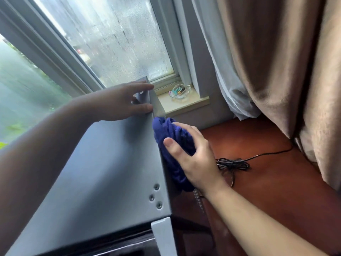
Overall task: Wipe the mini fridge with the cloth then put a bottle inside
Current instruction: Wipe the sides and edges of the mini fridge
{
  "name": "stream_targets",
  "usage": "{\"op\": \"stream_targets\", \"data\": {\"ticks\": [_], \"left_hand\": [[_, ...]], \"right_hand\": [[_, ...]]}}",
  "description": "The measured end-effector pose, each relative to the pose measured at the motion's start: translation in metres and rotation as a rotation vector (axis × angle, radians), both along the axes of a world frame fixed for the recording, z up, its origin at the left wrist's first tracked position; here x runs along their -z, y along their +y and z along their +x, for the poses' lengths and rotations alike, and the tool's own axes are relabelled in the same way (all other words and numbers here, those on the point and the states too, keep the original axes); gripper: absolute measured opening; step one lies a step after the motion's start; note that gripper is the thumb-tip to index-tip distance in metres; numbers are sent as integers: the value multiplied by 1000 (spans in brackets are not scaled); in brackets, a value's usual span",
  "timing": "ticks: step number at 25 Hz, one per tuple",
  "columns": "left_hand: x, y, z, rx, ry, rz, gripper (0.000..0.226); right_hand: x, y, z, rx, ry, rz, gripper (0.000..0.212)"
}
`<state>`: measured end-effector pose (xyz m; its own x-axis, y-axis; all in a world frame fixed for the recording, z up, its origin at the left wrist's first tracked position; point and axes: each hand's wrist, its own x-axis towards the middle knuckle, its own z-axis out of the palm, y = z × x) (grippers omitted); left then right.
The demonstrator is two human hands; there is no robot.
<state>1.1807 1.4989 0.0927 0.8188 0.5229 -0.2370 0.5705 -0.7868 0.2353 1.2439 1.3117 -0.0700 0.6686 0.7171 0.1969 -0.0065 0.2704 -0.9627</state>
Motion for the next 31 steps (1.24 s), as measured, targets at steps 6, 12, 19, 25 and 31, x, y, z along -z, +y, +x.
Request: {"op": "stream_targets", "data": {"ticks": [6,12,19,25,31], "left_hand": [[0,11,5,-112,-46,-60,57],[4,17,2,-191,-116,-65,57],[-8,12,16,-190,-37,55,50],[-21,6,31,-216,22,129,47],[-16,11,30,-315,-65,31,49]], "right_hand": [[-16,88,44,-24,0,-47,43],[50,124,76,-234,157,-382,34],[152,67,42,-196,415,-566,50],[48,118,66,-120,130,-205,47],[1,189,109,-188,48,-131,52]]}}
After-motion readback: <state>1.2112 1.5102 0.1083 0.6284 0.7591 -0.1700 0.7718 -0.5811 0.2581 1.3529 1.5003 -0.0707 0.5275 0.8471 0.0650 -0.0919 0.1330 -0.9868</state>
